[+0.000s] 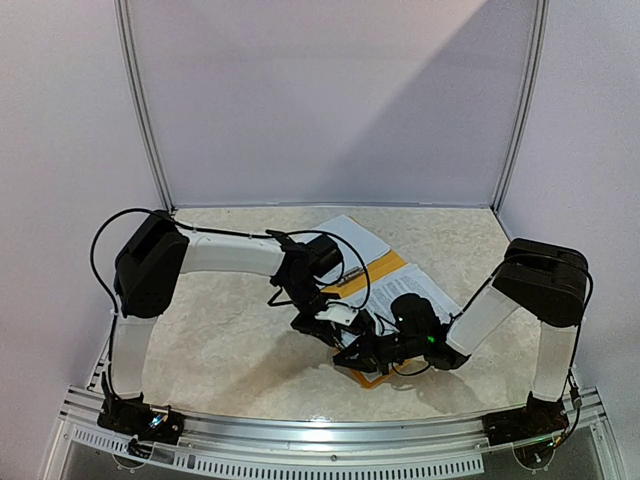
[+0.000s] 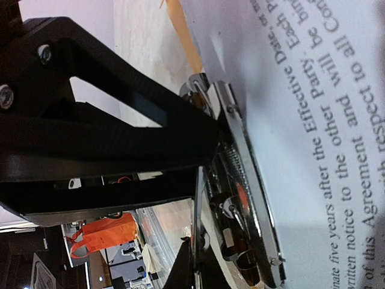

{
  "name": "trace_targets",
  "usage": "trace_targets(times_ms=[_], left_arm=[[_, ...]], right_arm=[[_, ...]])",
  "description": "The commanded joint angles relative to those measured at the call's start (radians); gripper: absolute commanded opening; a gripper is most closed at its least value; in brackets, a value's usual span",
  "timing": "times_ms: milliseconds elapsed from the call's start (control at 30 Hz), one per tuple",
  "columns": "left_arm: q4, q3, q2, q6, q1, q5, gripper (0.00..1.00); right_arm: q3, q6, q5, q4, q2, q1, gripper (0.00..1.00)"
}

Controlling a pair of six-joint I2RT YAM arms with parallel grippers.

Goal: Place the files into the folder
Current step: Clamp the file in the folder with some files.

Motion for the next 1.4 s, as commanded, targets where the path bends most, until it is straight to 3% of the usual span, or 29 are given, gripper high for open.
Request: trace_targets(times_ms=[0, 600, 900, 1367], left_arm=[[0.015, -0.024, 0.016, 0.002, -0.020, -0.010, 0.26], [0.030, -0.055, -0.007, 0.016, -0.059, -0.008, 0.22], [0.047, -0.050, -0.038, 0.010, -0.061, 0.013, 0.30], [0.088, -0.005, -0.038, -0.030, -0.073, -0.018, 0.33]], right_arm=[[-0.015, -0.017, 0.047, -0.123, 0.006, -0.006, 0.00], [-0.003, -0.023, 0.048, -0.121, 0.010, -0.006, 0.00], [-0.007, -0.023, 0.048, -0.118, 0.017, -0.005, 0.00], [0.000, -0.022, 0.051, -0.122, 0.025, -0.005, 0.00]])
